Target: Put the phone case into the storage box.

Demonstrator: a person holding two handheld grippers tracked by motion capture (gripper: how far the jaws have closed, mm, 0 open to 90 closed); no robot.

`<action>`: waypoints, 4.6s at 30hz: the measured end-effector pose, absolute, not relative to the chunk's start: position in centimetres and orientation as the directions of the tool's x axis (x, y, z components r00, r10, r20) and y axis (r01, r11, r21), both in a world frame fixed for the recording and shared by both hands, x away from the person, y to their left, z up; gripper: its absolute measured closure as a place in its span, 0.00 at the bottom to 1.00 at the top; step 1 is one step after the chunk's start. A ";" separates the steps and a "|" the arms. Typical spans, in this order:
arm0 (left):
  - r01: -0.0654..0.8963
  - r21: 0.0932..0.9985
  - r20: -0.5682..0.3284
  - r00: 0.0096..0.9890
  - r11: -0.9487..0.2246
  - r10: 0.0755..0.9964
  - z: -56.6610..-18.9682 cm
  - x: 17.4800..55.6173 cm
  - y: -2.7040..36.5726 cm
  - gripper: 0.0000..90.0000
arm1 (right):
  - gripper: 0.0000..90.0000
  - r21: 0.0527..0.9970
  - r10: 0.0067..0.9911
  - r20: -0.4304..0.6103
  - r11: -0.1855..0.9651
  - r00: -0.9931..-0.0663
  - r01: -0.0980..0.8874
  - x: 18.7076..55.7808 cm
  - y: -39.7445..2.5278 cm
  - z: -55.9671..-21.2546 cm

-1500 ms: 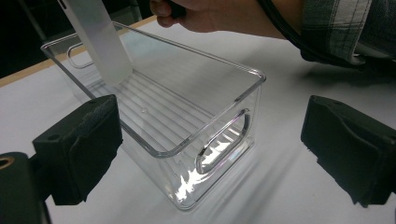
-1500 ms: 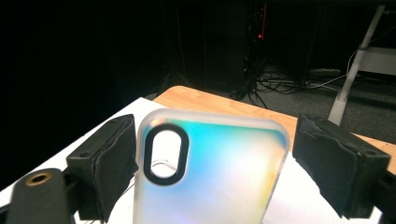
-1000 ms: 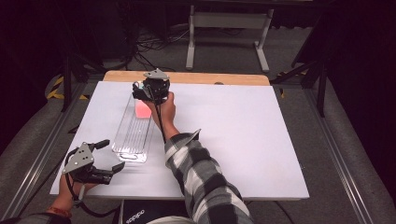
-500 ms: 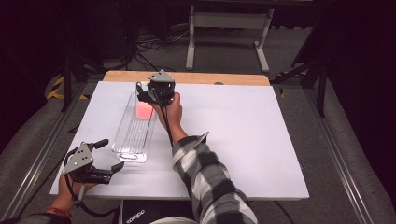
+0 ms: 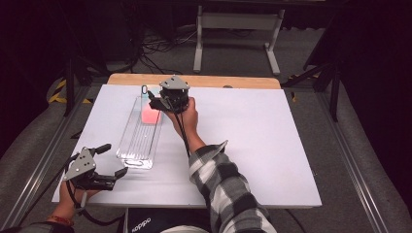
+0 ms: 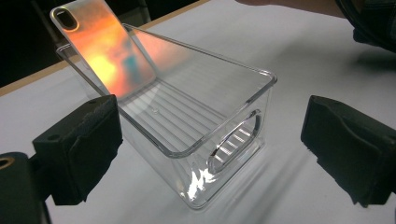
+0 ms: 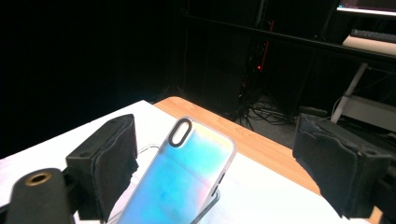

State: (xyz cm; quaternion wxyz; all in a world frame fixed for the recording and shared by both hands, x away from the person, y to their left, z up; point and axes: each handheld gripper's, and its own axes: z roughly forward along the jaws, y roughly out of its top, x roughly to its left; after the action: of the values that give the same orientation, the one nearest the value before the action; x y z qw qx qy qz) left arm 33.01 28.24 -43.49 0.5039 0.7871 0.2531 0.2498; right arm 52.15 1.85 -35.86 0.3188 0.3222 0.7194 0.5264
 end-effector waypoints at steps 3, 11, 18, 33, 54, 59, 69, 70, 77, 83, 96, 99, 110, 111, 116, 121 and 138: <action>0.144 0.920 0.142 0.747 -0.366 0.650 -43.5 33.0 28.3 0.07 | 0.16 0.963 0.798 -0.128 0.241 -0.589 0.117 51.9 1.6 -35.7; 0.134 0.923 0.148 0.743 -0.361 0.653 -43.4 32.9 28.5 0.06 | 0.16 0.960 0.787 -0.168 0.268 -0.594 0.083 50.4 0.5 -35.1; 0.135 0.924 0.148 0.738 -0.358 0.659 -43.4 32.9 28.3 0.06 | 0.19 0.960 0.779 -0.176 0.270 -0.602 0.069 49.5 -0.9 -34.7; 0.138 0.916 0.160 0.737 -0.377 0.657 -43.4 32.9 28.3 0.06 | 0.16 0.961 0.778 -0.184 0.272 -0.601 0.057 48.4 -2.9 -34.6; 0.143 0.908 0.173 0.729 -0.395 0.662 -43.4 32.9 28.1 0.06 | 0.16 0.955 0.784 -0.222 0.294 -0.579 0.033 46.7 -5.5 -34.1; 0.148 0.908 0.169 0.726 -0.391 0.666 -43.4 33.0 28.0 0.06 | 0.15 0.952 0.784 -0.237 0.305 -0.573 0.024 46.3 -6.2 -34.0; 0.149 0.905 0.173 0.727 -0.398 0.665 -43.4 33.0 28.0 0.06 | 0.12 0.951 0.794 -0.232 0.307 -0.562 0.042 46.0 -7.6 -34.0; 0.149 0.905 0.173 0.727 -0.399 0.664 -43.4 33.0 28.0 0.06 | 0.12 0.950 0.794 -0.237 0.311 -0.560 0.040 46.0 -7.8 -34.0; 0.150 0.905 0.172 0.728 -0.399 0.664 -43.5 33.0 28.0 0.06 | 0.12 0.941 0.787 -0.266 0.336 -0.556 0.025 45.5 -8.6 -34.3; 0.150 0.904 0.173 0.728 -0.401 0.663 -43.5 33.1 28.0 0.06 | 0.12 0.948 0.790 -0.252 0.318 -0.559 0.023 45.1 -9.4 -34.5; 0.151 0.903 0.172 0.730 -0.401 0.662 -43.5 33.0 28.0 0.06 | 0.14 0.936 0.775 -0.294 0.351 -0.559 -0.006 44.2 -10.6 -34.7; 0.152 0.905 0.170 0.728 -0.398 0.664 -43.5 33.1 28.0 0.06 | 0.14 0.935 0.772 -0.301 0.353 -0.560 -0.016 44.0 -10.9 -34.9; 0.153 0.904 0.168 0.732 -0.400 0.660 -43.6 33.1 28.0 0.06 | 0.11 0.938 0.774 -0.295 0.347 -0.560 -0.014 43.5 -11.5 -35.4; 0.152 0.904 0.169 0.732 -0.400 0.659 -43.6 33.1 28.0 0.06 | 0.11 0.939 0.776 -0.292 0.345 -0.559 -0.012 43.4 -11.6 -35.3; 0.153 0.904 0.167 0.733 -0.399 0.659 -43.6 33.0 28.0 0.06 | 0.12 0.937 0.776 -0.305 0.349 -0.552 -0.026 43.0 -12.0 -35.2; 0.149 0.904 0.170 0.733 -0.400 0.659 -43.5 32.9 27.9 0.06 | 0.12 0.933 0.770 -0.316 0.360 -0.554 -0.032 42.7 -12.2 -35.3; 0.144 0.901 0.177 0.738 -0.409 0.651 -43.6 32.9 27.8 0.06 | 0.12 0.935 0.759 -0.312 0.352 -0.572 -0.044 41.5 -13.0 -35.4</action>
State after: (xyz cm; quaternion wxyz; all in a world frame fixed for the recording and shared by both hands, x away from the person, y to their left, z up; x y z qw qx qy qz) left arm 32.94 27.79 -43.56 0.4829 0.7974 0.2494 0.2623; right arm 41.51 -13.03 -35.44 0.3912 0.2471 0.7231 0.5128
